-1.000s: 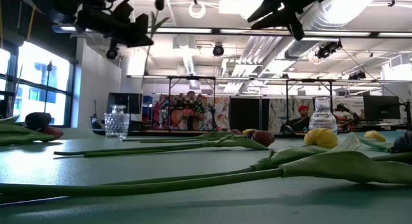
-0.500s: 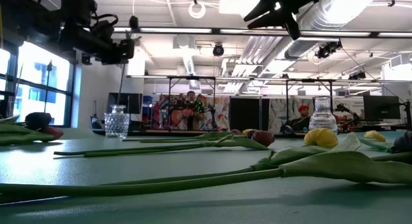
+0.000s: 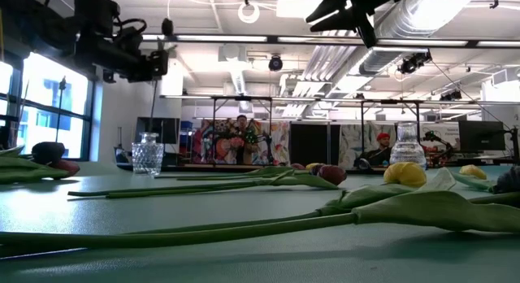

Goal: Sort flowers into vase by color
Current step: Put the black flower into the left transparent vase

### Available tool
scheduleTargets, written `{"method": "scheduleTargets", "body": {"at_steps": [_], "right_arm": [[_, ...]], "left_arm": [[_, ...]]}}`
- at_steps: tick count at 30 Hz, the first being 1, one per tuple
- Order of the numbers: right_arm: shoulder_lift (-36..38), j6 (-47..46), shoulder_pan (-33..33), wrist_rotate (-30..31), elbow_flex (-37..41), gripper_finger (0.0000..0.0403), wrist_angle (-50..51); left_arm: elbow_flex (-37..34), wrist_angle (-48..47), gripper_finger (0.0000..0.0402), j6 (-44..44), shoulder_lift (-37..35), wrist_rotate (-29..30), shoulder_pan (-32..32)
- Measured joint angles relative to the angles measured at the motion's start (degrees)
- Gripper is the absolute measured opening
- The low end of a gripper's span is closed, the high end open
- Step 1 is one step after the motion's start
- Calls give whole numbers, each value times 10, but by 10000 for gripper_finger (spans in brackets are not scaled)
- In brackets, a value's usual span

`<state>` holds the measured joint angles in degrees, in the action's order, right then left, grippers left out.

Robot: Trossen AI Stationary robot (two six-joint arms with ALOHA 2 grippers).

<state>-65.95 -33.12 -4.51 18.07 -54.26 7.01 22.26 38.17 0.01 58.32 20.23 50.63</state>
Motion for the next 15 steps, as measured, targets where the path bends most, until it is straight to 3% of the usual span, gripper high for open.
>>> {"method": "scheduleTargets", "body": {"at_steps": [10,15], "right_arm": [[0,-15,0,3,0,81,0],[0,-66,13,-6,0,113,13]], "left_arm": [[0,-60,7,-68,28,-5,0],[8,-205,46,-139,23,-10,-1]]}}
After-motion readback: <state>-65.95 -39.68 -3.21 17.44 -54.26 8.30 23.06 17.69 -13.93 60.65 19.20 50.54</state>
